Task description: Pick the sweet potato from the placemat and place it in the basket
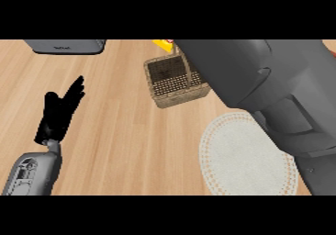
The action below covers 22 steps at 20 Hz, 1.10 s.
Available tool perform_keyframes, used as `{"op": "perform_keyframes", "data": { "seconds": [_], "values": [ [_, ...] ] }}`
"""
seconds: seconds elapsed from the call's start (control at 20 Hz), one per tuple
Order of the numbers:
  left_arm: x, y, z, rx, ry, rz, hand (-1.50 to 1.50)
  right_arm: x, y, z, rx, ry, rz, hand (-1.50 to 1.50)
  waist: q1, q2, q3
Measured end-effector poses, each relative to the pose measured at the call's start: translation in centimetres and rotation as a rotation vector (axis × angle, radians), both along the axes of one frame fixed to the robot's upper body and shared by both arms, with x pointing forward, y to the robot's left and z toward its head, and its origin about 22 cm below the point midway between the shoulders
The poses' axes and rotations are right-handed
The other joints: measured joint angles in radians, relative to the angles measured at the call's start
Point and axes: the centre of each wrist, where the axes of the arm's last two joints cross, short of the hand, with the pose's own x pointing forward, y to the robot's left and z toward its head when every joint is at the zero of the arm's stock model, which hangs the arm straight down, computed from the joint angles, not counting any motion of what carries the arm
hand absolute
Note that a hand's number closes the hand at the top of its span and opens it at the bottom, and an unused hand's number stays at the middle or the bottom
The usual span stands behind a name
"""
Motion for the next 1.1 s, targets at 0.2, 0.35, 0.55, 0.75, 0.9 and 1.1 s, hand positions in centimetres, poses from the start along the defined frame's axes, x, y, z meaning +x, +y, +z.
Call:
{"op": "perform_keyframes", "data": {
  "seconds": [0.2,0.35,0.55,0.75,0.9,1.1],
  "values": [
    [0.0,-0.1,0.2,-0.001,-0.004,-0.003,0.0,1.0,-1.0,-1.5,-0.001,0.023,0.011,1.5,-0.001,0.0,0.0],
    [-0.1,-0.2,0.2,-0.003,-0.004,-0.003,0.0,1.8,-1.8,-3.1,-0.01,0.055,0.016,1.5,-0.002,0.0,0.0],
    [-0.2,-0.2,0.0,0.0,0.001,0.0,0.0,2.8,-2.5,-6.0,0.06,0.103,0.023,1.5,-0.004,0.0,0.0],
    [-0.2,-0.2,-0.2,0.001,0.001,0.0,0.0,3.5,-3.5,-8.1,0.185,0.138,0.001,-1.5,-0.003,0.001,0.0],
    [-0.5,-0.6,-0.6,0.003,-0.001,-0.007,0.0,3.9,-4.1,-9.2,0.249,0.124,0.003,-1.5,-0.001,0.001,0.001],
    [-0.6,-0.8,-0.4,0.0,0.002,-0.003,0.0,4.0,-4.8,-10.0,0.319,0.042,0.013,-1.5,-0.004,0.0,0.001]
  ]
}}
